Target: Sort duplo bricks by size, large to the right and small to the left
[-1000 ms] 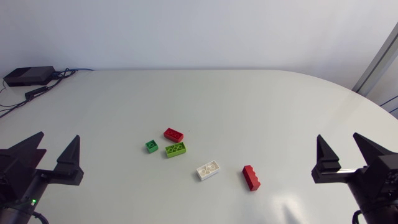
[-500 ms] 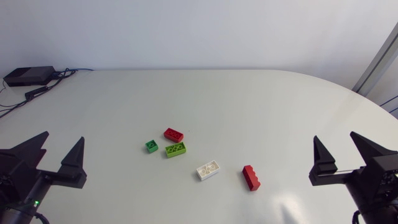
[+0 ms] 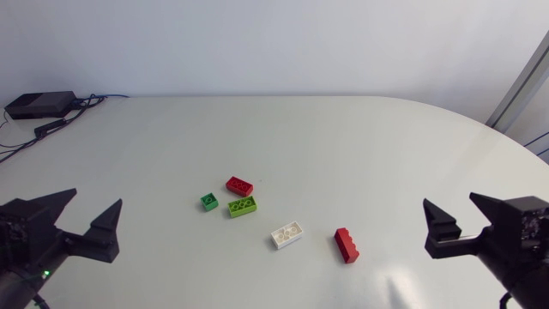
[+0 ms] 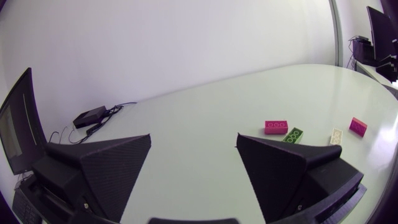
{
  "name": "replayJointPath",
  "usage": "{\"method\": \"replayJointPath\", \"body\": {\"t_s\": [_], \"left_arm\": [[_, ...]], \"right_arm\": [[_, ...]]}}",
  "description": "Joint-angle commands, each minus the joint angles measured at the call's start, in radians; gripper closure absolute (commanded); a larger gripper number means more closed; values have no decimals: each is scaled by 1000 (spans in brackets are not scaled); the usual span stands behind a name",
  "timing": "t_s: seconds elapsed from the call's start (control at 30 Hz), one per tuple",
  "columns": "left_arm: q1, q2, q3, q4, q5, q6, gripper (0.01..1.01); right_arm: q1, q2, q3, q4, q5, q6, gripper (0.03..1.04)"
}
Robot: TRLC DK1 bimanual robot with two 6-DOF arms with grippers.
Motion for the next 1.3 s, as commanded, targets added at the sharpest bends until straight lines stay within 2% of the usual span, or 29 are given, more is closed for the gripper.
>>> {"method": "replayJointPath", "body": {"t_s": [0.0, 0.17, 0.27, 0.37, 0.53, 0.67, 0.8, 0.93, 1.07, 1.27], "left_arm": [[-10, 64, 138, -50, 4, -49, 56], [-13, 242, 377, -225, 3, -95, 46], [-10, 375, 520, -354, 3, -134, 46], [6, 464, 590, -423, 1, -149, 46], [27, 582, 599, -457, -13, -152, 44], [59, 654, 603, -492, -13, -158, 44], [52, 673, 596, -523, -13, -176, 44], [47, 671, 580, -534, -13, -183, 44], [45, 671, 557, -529, -13, -187, 44], [27, 670, 549, -529, -13, -187, 44]], "right_arm": [[28, 52, 111, -58, 9, 28, 66], [57, 213, 311, -249, 4, 48, 66], [54, 373, 439, -389, -2, 84, 66], [54, 496, 492, -446, -40, 119, 66], [82, 678, 485, -404, -110, 196, 66], [206, 786, 449, -334, -63, 257, 66], [312, 924, 458, -328, -36, 311, 66], [380, 1016, 462, -324, 65, 312, 66], [383, 1075, 435, -278, 65, 291, 66], [476, 1152, 395, -208, 67, 294, 66]]}}
